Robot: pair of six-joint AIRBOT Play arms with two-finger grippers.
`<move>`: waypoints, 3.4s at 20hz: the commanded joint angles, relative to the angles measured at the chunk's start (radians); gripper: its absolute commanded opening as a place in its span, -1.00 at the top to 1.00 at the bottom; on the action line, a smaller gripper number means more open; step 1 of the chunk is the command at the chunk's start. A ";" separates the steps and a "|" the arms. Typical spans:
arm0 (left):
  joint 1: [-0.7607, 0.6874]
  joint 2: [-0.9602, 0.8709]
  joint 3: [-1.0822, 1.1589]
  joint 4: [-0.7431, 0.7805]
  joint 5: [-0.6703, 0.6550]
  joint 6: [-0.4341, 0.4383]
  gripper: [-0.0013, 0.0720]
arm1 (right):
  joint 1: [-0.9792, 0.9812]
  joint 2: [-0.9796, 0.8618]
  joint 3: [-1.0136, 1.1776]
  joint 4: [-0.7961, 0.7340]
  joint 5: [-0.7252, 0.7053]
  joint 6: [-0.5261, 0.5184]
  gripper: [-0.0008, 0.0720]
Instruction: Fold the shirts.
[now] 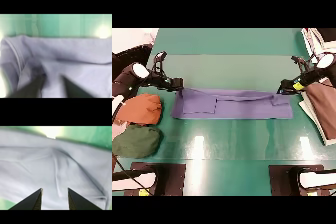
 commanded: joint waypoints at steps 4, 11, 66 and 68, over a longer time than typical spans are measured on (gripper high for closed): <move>0.000 -0.024 0.107 -0.001 -0.158 0.003 -0.65 | -0.156 -0.019 0.067 0.148 0.119 -0.074 -0.07; -0.001 -0.026 0.118 -0.094 -0.253 0.003 0.90 | -0.387 0.063 -0.214 0.176 0.100 -0.149 -0.57; 0.183 0.098 0.461 0.185 -0.327 -0.075 0.90 | 0.745 -0.342 0.506 0.512 -0.125 -0.220 -0.35; 0.183 0.098 0.461 0.178 -0.341 -0.076 0.90 | 0.670 -0.288 0.418 0.475 -0.080 -0.210 -0.35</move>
